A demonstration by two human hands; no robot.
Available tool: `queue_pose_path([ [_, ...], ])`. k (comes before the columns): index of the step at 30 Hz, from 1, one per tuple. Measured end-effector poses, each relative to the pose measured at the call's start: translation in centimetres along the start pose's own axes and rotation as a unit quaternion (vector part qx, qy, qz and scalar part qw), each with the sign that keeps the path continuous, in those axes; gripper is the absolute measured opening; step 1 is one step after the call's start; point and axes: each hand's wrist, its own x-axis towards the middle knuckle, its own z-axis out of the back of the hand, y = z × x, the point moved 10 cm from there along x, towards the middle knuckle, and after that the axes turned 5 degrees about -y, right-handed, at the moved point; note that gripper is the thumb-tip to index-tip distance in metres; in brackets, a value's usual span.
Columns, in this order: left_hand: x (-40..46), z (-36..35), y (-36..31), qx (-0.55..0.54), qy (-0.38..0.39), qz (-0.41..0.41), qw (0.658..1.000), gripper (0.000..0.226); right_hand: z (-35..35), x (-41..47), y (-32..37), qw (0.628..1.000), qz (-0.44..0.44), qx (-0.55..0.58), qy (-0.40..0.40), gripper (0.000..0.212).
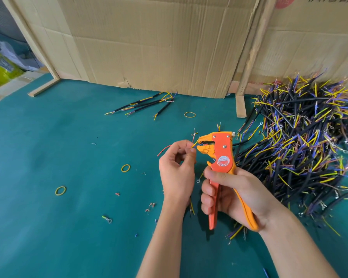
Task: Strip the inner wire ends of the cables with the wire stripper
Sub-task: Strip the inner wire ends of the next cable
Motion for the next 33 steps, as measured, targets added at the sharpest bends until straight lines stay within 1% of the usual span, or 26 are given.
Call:
queue_pose_path([
  [6,0.0,-0.1,0.0,-0.009,0.003,0.0,1.0,0.018,0.1,0.2,-0.3,1.0,-0.01,0.008,-0.025,0.032],
  [11,-0.1,-0.1,-0.3,-0.011,0.004,-0.002,1.0,0.019,0.3,0.2,-0.4,0.999,0.005,-0.009,-0.047,0.037],
  [16,-0.1,-0.2,-0.2,-0.023,0.006,0.016,1.0,0.007,-0.2,0.1,-0.2,0.999,0.022,-0.001,-0.046,0.034],
  [19,-0.1,-0.3,-0.2,-0.028,0.012,0.024,0.999,0.006,-0.1,0.0,-0.1,0.997,0.034,0.002,-0.068,0.039],
  [21,-0.1,-0.3,-0.1,-0.023,0.009,0.029,0.999,0.007,0.3,0.0,0.1,0.994,0.046,-0.013,-0.097,0.045],
  [23,-0.2,-0.2,0.0,-0.014,0.005,0.031,0.999,0.008,0.4,0.0,0.3,0.993,0.05,-0.031,-0.104,0.052],
  [25,-0.2,-0.2,-0.1,-0.013,0.002,0.033,0.999,0.008,-0.1,-0.1,0.3,0.996,0.042,-0.019,-0.077,0.047],
  [27,-0.1,-0.1,0.0,-0.013,-0.003,0.038,0.999,0.008,-0.6,-0.2,0.2,0.998,0.029,0.025,-0.042,0.032],
  [29,-0.2,-0.1,0.1,-0.014,-0.004,0.043,0.999,0.008,-0.9,-0.4,0.5,0.998,0.029,0.046,-0.017,0.023],
  [31,-0.2,-0.1,0.3,-0.024,-0.005,0.052,0.998,0.008,-0.6,-0.5,1.0,0.997,0.04,0.057,-0.014,0.019],
  [33,-0.2,-0.1,0.2,-0.032,-0.001,0.052,0.998,0.008,0.1,-0.7,1.7,0.996,0.05,0.071,-0.028,0.023],
])
